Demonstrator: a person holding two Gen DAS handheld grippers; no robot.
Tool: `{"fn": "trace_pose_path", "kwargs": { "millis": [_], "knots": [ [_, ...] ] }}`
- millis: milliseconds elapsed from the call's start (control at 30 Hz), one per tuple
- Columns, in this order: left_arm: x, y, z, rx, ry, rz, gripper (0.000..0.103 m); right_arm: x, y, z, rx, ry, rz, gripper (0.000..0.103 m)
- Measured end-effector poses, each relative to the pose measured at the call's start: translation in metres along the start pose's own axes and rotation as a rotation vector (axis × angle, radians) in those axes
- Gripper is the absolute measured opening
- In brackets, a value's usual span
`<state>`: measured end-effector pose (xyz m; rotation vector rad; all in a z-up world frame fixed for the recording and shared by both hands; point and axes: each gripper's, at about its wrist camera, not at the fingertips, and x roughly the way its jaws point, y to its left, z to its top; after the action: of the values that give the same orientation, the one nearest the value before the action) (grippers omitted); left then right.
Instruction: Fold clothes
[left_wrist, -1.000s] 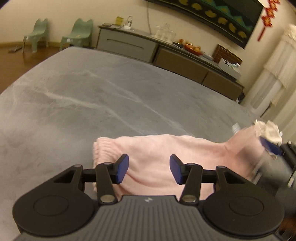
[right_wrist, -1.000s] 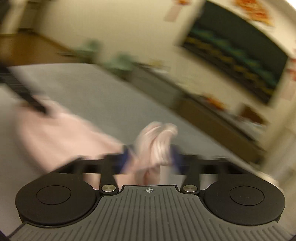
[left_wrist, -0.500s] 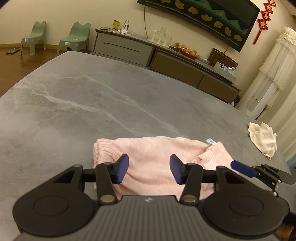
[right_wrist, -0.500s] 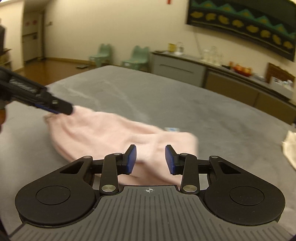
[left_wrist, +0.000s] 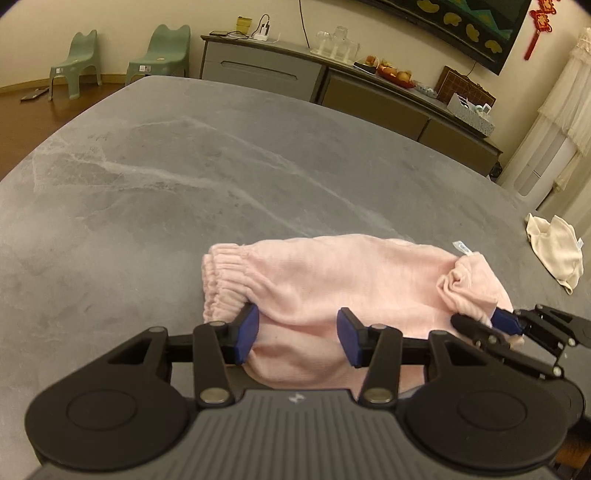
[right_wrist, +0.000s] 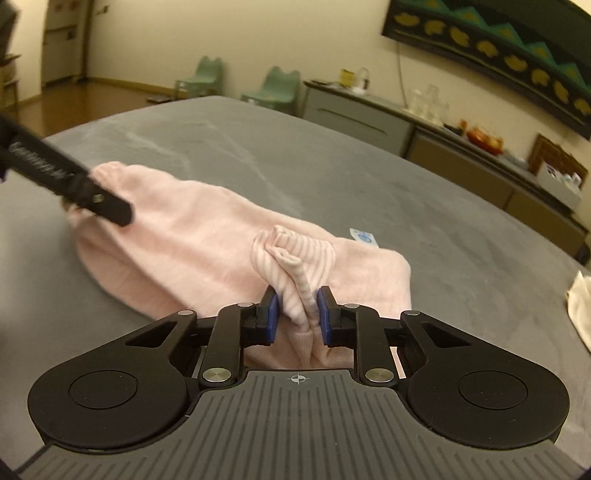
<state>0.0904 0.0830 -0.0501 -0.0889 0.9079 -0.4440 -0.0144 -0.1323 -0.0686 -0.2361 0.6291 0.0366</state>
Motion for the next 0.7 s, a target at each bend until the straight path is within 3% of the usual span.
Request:
{"fn": "trace_pose_path", "kwargs": {
  "millis": [100, 300, 400, 500, 600, 700],
  "knots": [
    [-0.014, 0.009, 0.002, -0.061, -0.026, -0.049, 0.048, -0.013, 0.0, 0.0, 0.008, -0.05, -0.016, 0.024],
    [-0.036, 0.039, 0.007, -0.202, -0.08, -0.075, 0.048, -0.002, 0.015, 0.002, -0.068, -0.01, -0.023, 0.029],
    [-0.043, 0.054, 0.008, -0.26, -0.098, -0.069, 0.049, -0.016, 0.013, 0.012, -0.018, -0.064, -0.014, 0.054],
    [-0.045, 0.064, 0.009, -0.309, -0.098, -0.063, 0.049, -0.001, 0.024, 0.01, -0.078, 0.031, 0.024, 0.057],
    [-0.049, 0.075, 0.009, -0.359, -0.108, -0.065, 0.049, -0.014, 0.036, 0.015, -0.088, -0.025, -0.081, 0.062],
    [-0.052, 0.085, 0.01, -0.398, -0.12, -0.051, 0.051, -0.041, 0.068, 0.031, -0.162, -0.141, -0.042, 0.077]
  ]
}}
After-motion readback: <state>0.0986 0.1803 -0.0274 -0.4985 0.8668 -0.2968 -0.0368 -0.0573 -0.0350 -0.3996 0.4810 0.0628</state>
